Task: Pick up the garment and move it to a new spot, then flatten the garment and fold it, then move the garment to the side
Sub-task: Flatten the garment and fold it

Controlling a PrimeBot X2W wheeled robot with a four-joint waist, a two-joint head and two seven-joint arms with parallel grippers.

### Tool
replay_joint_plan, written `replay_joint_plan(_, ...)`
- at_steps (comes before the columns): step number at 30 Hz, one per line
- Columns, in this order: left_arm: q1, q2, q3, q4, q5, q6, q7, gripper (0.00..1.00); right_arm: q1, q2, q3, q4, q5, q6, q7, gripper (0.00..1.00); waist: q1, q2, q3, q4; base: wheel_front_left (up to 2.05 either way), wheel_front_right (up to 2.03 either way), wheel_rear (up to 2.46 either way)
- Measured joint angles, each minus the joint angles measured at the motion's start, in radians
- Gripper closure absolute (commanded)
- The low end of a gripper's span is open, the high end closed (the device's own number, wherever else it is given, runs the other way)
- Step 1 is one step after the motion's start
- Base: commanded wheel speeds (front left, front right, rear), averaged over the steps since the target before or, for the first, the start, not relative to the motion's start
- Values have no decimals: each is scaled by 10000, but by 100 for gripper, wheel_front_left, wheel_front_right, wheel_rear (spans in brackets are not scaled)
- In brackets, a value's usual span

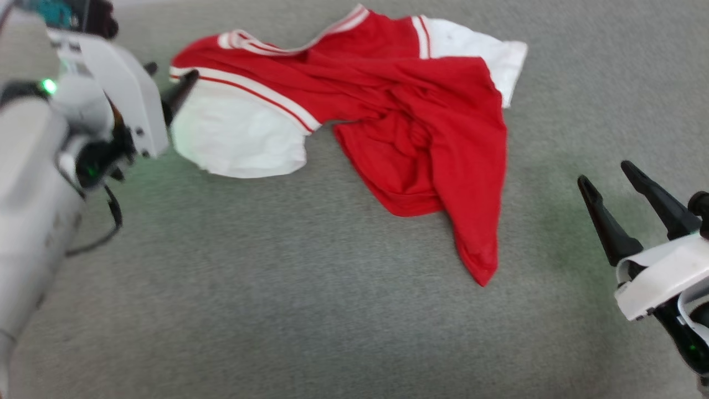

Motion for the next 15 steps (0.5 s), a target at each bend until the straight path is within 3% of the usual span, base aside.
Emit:
replay_joint_plan(6, 1936, 46, 389, -1233, -150, 136, -2637, 0, 321, -581, -347, -192, 148, -2, 581, 0, 0, 0, -572, 786, 0, 0, 0)
replay_joint_plan(12, 3960, -10, 663, -2961, 205, 1170, -5346, 0, 246, -1315, -525, -468, 416, 0, 1603, 0, 0, 0, -983, 1745, 0, 0, 0)
replay_joint_plan(15, 4971, -102, 1074, -3927, 368, 1885, -5858, 0, -484, -1927, -211, -424, 642, 0, 2416, 0, 0, 0, -1104, 2230, 0, 0, 0)
